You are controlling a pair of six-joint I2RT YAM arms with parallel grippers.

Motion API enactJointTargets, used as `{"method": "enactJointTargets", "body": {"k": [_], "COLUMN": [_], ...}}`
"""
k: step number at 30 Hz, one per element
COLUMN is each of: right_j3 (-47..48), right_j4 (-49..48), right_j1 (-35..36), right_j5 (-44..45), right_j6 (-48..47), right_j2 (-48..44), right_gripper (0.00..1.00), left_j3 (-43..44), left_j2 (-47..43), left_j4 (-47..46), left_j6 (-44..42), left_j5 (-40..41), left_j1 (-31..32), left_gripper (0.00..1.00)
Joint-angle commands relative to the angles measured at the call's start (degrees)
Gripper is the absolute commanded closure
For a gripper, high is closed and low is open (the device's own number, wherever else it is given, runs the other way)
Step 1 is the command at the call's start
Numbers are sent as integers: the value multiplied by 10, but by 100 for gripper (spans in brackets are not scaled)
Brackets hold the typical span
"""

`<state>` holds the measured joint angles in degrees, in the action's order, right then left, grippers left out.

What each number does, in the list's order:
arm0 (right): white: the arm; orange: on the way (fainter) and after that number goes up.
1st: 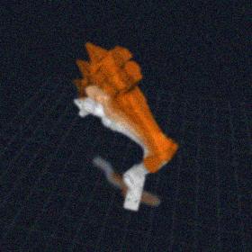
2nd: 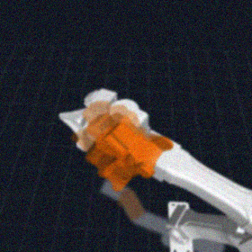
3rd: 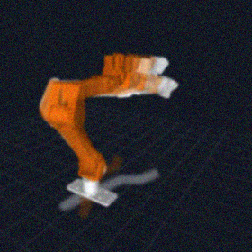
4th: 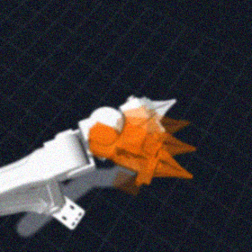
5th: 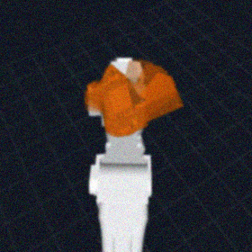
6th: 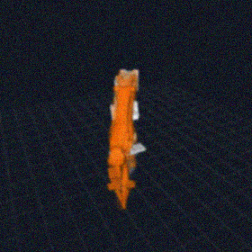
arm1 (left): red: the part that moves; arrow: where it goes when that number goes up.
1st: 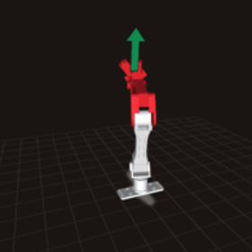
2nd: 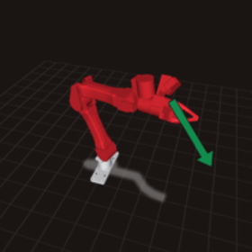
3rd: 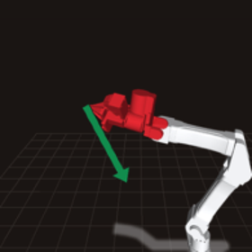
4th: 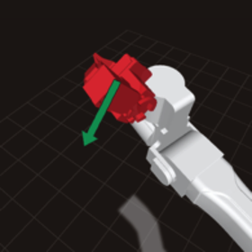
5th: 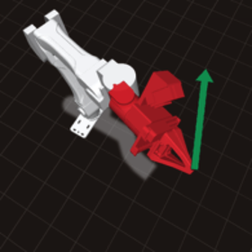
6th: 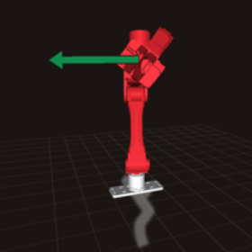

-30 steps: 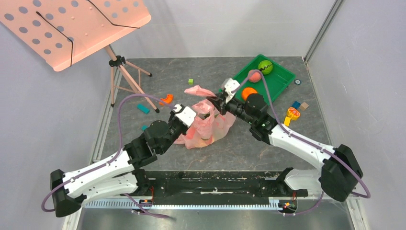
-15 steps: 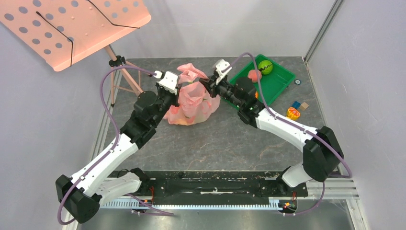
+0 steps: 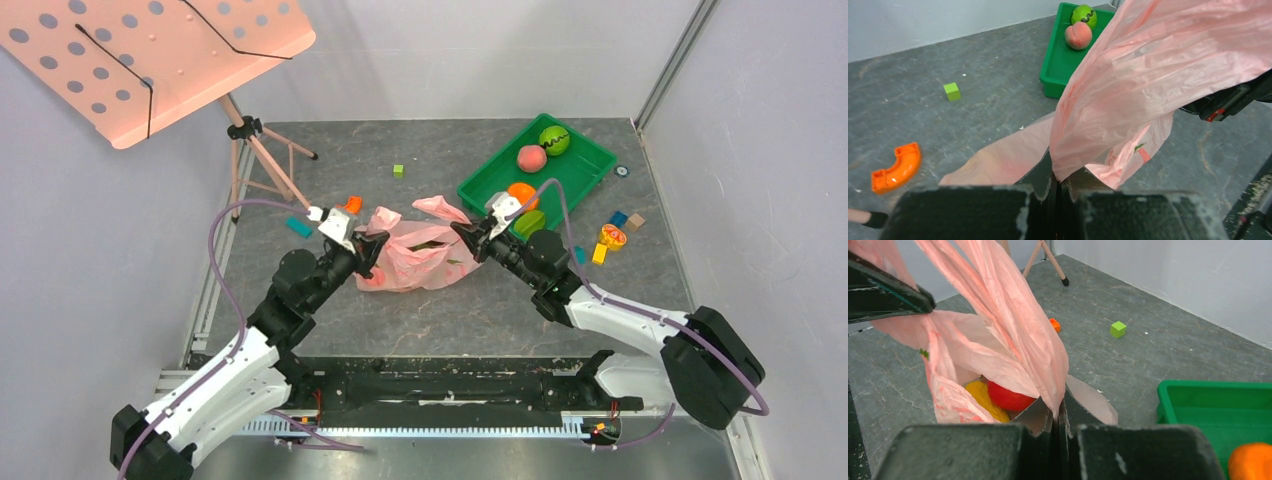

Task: Take the fake fruits out of the plastic bag
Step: Adjust the plastic bag at the center of the board.

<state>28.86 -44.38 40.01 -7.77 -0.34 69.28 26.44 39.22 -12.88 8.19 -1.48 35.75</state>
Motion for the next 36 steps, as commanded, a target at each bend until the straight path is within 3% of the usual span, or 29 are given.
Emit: {"method": "enactJointTargets", "body": {"k": [1,4,8,12,16,20,28,30,33,36], "right_j3": [-4,54,205,331,391,336,118,82,45,30], "right_j4": [-62,-21,69,123,131,91,-13,-24,-27,-18], "right_j1": [-1,-2,-4,-13,-32,-44,-45,-45,-45,-44], "right_j5": [52,90,72,49,16,-7,-20,-20,-40,-95], "right_j6": [19,15,-13,-27,-17,-2,39,52,70,78], "right_j2": [-27,-1,71,148,195,176,76,53,26,-1], "right_gripper": [100,100,100,100,100,99,92,81,56,42], "left_j3": [-6,34,143,226,262,217,49,21,-3,-7], "left_j2": [-41,-11,73,152,189,169,77,55,22,-5], "left_j4": [-50,-46,-12,-10,-15,-50,-137,-140,-131,-105], "left_j6": [51,32,-7,-41,-29,-17,62,70,79,81], "left_j5": [31,66,106,94,72,48,-28,-39,-43,-44], "left_j1": [1,0,-1,-18,-46,-47,-46,-46,-46,-46], "left_gripper": [98,98,98,97,96,98,98,97,95,90]}}
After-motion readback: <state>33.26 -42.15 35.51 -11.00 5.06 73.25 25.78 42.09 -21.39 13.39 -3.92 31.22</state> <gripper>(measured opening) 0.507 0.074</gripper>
